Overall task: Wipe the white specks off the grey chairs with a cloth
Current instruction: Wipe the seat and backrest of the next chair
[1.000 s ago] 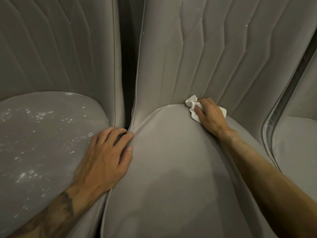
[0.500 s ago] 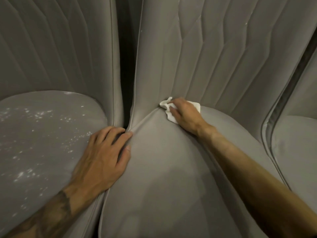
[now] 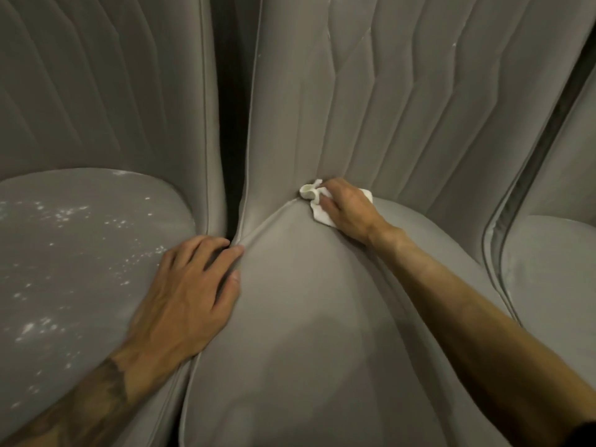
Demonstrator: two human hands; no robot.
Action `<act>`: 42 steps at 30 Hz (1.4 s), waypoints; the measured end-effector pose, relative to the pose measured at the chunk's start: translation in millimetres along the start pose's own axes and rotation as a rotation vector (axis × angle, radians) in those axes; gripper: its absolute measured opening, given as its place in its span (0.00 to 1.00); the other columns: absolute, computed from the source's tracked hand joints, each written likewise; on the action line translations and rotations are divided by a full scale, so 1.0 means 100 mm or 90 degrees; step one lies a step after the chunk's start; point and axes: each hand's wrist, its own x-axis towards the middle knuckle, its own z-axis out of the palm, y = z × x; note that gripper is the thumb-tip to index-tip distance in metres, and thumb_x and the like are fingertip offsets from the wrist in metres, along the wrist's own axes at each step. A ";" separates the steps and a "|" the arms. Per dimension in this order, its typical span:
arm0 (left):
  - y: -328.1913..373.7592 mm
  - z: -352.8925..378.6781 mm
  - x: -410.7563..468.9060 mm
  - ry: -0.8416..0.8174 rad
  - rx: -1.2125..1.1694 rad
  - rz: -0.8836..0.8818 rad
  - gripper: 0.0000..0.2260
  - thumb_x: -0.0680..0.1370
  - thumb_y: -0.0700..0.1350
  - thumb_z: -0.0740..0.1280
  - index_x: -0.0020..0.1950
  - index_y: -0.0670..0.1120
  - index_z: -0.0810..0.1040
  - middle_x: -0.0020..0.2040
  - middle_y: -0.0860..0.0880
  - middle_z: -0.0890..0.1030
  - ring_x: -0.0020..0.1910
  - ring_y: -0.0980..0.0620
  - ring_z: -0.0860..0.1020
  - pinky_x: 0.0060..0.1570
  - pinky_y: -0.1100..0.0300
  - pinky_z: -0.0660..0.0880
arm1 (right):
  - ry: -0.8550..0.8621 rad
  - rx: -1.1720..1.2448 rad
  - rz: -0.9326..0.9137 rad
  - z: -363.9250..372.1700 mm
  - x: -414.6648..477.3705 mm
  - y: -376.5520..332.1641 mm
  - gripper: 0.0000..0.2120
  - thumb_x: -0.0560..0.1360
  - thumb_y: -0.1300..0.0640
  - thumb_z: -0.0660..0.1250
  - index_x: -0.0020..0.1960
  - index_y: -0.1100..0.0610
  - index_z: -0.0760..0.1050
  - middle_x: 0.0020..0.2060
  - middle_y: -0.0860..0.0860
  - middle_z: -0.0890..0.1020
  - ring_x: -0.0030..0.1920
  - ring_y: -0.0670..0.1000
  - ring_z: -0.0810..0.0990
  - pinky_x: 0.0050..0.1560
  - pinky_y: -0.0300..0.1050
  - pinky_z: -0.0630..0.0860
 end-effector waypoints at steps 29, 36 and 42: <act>0.01 -0.02 0.00 -0.024 0.002 -0.013 0.18 0.83 0.51 0.59 0.70 0.48 0.77 0.67 0.49 0.76 0.68 0.46 0.72 0.66 0.48 0.69 | -0.024 0.038 -0.121 0.12 -0.06 -0.40 0.09 0.82 0.56 0.61 0.55 0.62 0.75 0.52 0.55 0.77 0.55 0.59 0.77 0.56 0.43 0.68; 0.00 -0.03 0.00 -0.043 -0.001 -0.013 0.19 0.83 0.51 0.57 0.71 0.49 0.76 0.67 0.49 0.76 0.68 0.48 0.71 0.67 0.48 0.68 | -0.089 0.046 -0.167 0.13 -0.15 -0.49 0.11 0.83 0.53 0.60 0.59 0.60 0.74 0.56 0.54 0.76 0.57 0.51 0.76 0.61 0.41 0.68; 0.01 -0.03 0.01 -0.048 -0.004 -0.015 0.19 0.83 0.51 0.57 0.71 0.49 0.76 0.67 0.49 0.76 0.68 0.48 0.71 0.67 0.48 0.68 | -0.041 0.045 -0.151 0.28 -0.24 -0.73 0.08 0.82 0.55 0.61 0.53 0.60 0.74 0.52 0.56 0.77 0.53 0.56 0.76 0.56 0.45 0.68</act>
